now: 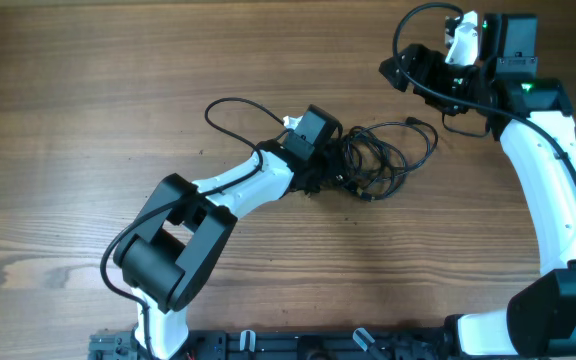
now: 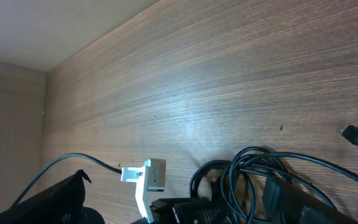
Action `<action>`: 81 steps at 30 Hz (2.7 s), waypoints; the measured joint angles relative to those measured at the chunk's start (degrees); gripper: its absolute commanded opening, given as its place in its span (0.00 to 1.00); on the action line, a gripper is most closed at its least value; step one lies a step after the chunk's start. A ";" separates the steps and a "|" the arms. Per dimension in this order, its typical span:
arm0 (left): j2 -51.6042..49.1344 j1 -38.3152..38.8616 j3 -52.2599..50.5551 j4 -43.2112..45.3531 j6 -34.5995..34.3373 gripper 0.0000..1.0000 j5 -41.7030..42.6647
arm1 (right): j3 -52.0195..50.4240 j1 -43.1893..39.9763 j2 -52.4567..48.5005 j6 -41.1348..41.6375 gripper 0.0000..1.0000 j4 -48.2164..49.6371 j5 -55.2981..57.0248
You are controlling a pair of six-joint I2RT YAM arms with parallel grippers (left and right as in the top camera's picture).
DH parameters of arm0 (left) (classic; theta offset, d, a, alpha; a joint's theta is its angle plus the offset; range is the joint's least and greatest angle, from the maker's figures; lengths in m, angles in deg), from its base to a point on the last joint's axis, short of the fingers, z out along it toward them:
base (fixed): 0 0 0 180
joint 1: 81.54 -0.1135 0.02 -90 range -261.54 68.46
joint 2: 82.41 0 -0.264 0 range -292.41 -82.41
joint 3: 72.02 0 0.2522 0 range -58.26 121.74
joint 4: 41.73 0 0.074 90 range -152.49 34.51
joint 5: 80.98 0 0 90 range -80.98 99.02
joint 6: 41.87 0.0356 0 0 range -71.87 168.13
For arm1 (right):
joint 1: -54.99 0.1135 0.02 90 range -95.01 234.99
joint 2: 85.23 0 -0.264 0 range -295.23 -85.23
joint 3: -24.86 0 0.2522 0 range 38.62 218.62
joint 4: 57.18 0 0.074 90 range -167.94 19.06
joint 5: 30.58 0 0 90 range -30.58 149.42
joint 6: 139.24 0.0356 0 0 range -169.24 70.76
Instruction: Untangle cables
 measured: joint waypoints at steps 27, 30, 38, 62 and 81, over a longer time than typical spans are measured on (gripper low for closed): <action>0.00 0.00 0.00 1.79 -0.20 0.71 -0.02 | 0.00 0.00 0.00 -0.11 0.94 -0.04 0.42; -0.02 0.00 0.00 1.86 -0.20 0.74 0.00 | 0.00 0.00 0.00 -0.13 0.94 -0.07 0.46; 0.00 -0.02 0.00 3.78 -0.44 0.88 -0.02 | 0.00 0.00 0.00 -0.96 0.94 -0.15 0.61; -2.62 -1.79 -0.22 13.99 1.66 0.73 1.42 | 0.00 -5.60 0.00 -1.84 0.94 0.92 0.85; -4.76 3.02 -0.22 15.34 2.45 0.06 -7.72 | 0.00 -5.42 0.00 -2.69 0.94 -0.02 2.71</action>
